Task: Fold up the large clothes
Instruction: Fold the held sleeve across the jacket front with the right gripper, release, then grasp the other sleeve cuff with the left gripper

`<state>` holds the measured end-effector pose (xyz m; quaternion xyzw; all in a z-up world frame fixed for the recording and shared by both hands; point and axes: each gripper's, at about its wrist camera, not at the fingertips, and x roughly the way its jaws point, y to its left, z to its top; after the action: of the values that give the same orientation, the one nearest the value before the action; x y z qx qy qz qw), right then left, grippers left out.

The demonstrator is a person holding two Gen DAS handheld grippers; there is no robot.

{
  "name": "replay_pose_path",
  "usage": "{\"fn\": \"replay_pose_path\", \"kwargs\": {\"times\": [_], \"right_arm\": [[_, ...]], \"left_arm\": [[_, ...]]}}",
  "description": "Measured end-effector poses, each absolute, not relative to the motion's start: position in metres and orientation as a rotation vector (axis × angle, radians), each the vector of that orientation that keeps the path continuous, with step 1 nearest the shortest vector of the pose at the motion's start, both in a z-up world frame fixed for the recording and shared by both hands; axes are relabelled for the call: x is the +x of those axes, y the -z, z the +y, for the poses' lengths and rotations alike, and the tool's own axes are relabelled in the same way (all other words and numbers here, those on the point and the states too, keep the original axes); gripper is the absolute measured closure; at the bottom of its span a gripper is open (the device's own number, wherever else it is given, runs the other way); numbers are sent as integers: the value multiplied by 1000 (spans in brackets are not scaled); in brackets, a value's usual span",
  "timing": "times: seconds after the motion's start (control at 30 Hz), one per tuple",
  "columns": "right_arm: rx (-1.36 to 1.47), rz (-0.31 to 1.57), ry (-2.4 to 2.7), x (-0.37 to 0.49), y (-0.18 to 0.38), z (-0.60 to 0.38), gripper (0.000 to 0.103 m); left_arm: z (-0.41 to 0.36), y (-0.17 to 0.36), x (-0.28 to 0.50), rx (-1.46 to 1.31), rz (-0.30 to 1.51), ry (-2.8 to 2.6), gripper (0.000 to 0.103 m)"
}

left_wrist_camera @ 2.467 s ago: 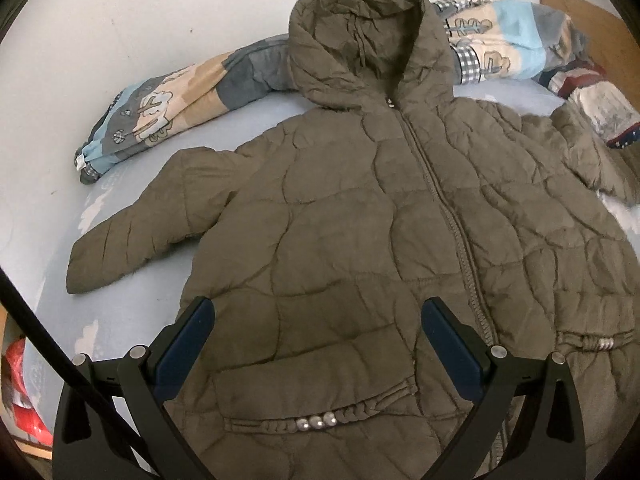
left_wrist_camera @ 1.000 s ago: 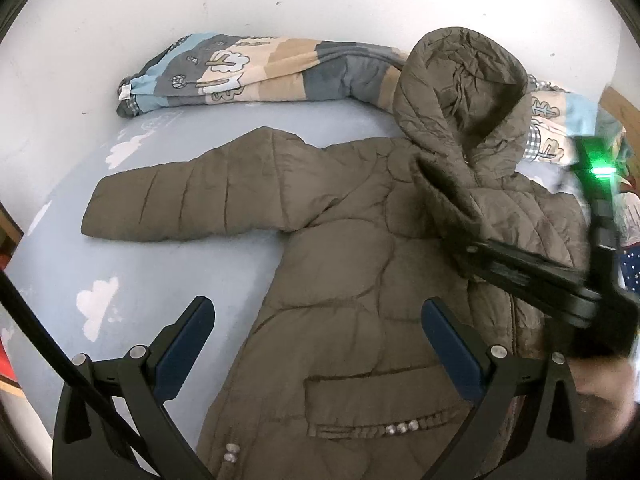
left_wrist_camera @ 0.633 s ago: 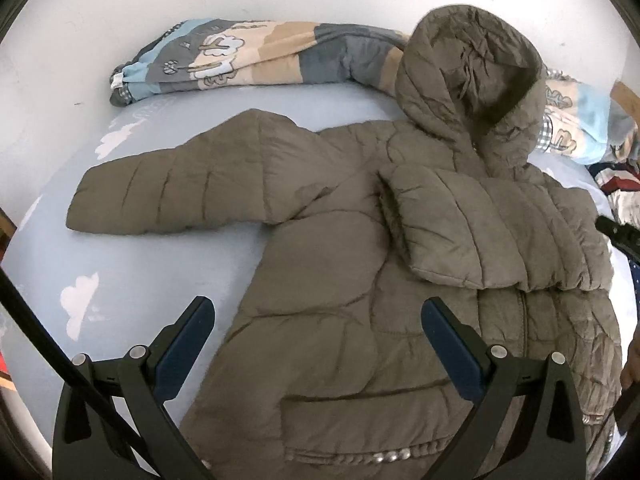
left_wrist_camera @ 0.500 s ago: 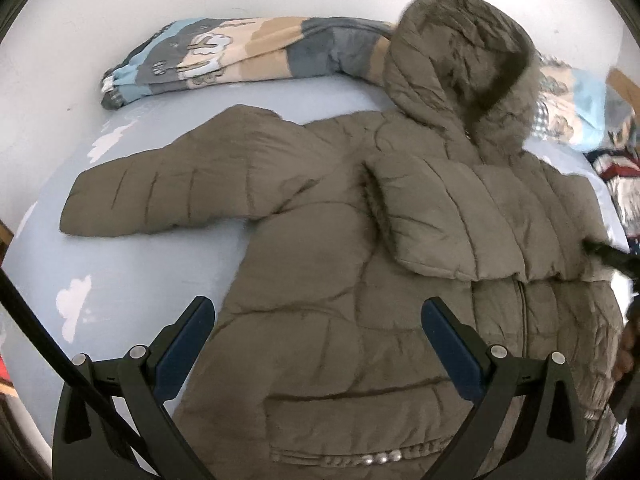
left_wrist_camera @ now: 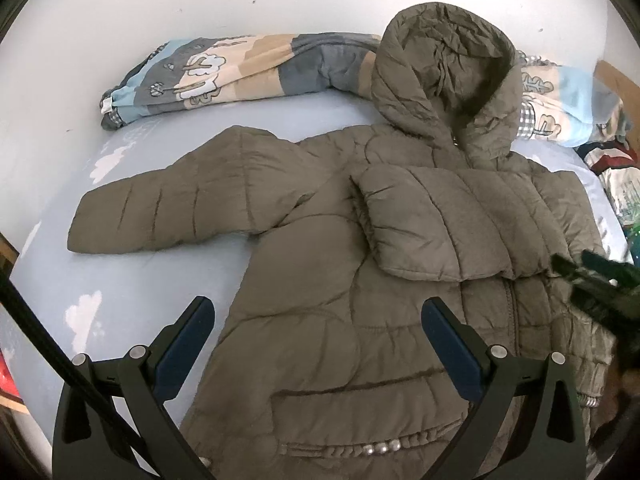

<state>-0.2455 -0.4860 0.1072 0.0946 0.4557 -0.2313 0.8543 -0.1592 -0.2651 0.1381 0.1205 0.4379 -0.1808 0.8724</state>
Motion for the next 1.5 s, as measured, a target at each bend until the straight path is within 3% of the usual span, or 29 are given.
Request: {"fn": "replay_pose_path", "kwargs": {"times": [0.27,0.6,0.83,1.03,1.5], "right_arm": [[141,1101,478,-212,-64,-439,42],[-22,980,503,-258,-130,-382,41],[-67,889,496,-335,-171,-313,31],[-92,857,508,-380,-173,-289,30],[-34,903,467,-368,-141,-308,30]], "left_arm": [[-249,-147,-153,227,918,365,0],[-223,-157,-140,146,935,336,0],[-213,-162,-141,147,915,311,0],[-205,-157,-138,153,929,278,0],[-148,-142,-80,83,997,115,0]]}}
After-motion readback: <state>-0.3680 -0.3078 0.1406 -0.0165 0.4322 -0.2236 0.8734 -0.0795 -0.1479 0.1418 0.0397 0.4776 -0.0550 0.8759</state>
